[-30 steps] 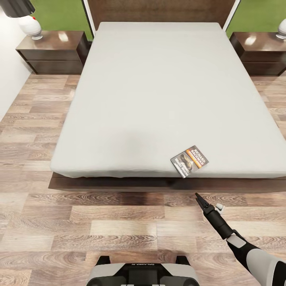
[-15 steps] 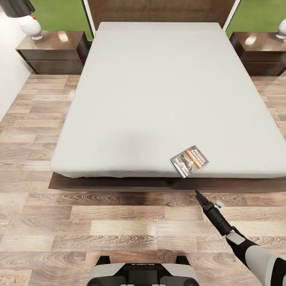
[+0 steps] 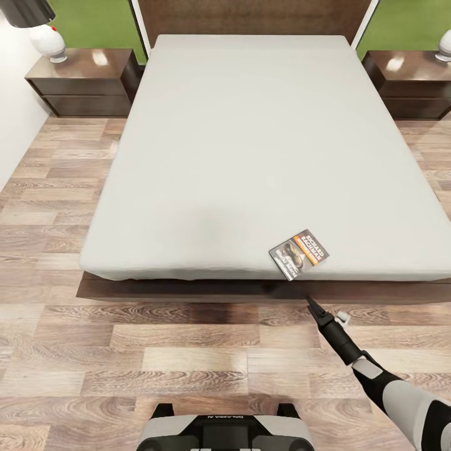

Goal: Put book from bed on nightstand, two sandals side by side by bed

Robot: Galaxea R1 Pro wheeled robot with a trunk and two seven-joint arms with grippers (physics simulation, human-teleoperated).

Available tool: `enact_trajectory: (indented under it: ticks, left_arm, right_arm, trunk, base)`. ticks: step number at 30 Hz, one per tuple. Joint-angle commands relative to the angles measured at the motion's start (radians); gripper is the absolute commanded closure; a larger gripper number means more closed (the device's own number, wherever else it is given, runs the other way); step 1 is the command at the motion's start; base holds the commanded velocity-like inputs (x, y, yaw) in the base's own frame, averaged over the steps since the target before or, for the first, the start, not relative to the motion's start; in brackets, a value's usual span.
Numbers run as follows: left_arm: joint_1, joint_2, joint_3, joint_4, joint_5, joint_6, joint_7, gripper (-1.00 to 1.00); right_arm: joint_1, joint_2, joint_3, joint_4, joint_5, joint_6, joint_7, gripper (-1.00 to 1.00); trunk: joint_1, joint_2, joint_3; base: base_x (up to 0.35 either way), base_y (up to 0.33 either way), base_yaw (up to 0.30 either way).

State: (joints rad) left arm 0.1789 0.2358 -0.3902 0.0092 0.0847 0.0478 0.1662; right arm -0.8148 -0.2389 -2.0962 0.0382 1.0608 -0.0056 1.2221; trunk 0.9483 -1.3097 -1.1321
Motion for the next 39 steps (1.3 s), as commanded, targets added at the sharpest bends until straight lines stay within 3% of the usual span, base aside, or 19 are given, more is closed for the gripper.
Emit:
enact_trajectory:
  ticks: [1, 14, 22, 39]
  left_arm:
    - [0.001, 0.000, -0.008, -0.002, 0.009, 0.004, 0.003, -1.00]
    - [0.001, -0.006, -0.006, -0.002, 0.009, 0.004, 0.004, -1.00]
    - [0.001, -0.011, -0.005, -0.003, 0.010, 0.003, 0.003, -1.00]
    - [0.001, -0.012, -0.004, -0.002, 0.010, 0.001, 0.002, -1.00]
  right_arm:
    - [-0.002, 0.000, -0.008, 0.001, 0.009, 0.000, -0.001, -1.00]
    - [-0.015, 0.004, -0.008, 0.002, 0.008, 0.001, -0.009, -1.00]
    - [-0.032, 0.032, -0.007, 0.002, 0.010, 0.001, -0.015, -1.00]
    - [-0.039, 0.045, -0.007, 0.002, 0.011, -0.001, -0.024, -1.00]
  trunk:
    - [0.000, 0.000, 0.000]
    - [0.000, 0.000, 0.000]
    - [0.000, 0.000, 0.000]
    - [0.000, 0.000, 0.000]
  base:
    - [0.000, 0.000, 0.000]
    - [0.000, 0.000, 0.000]
    - [0.000, 0.000, 0.000]
    - [0.000, 0.000, 0.000]
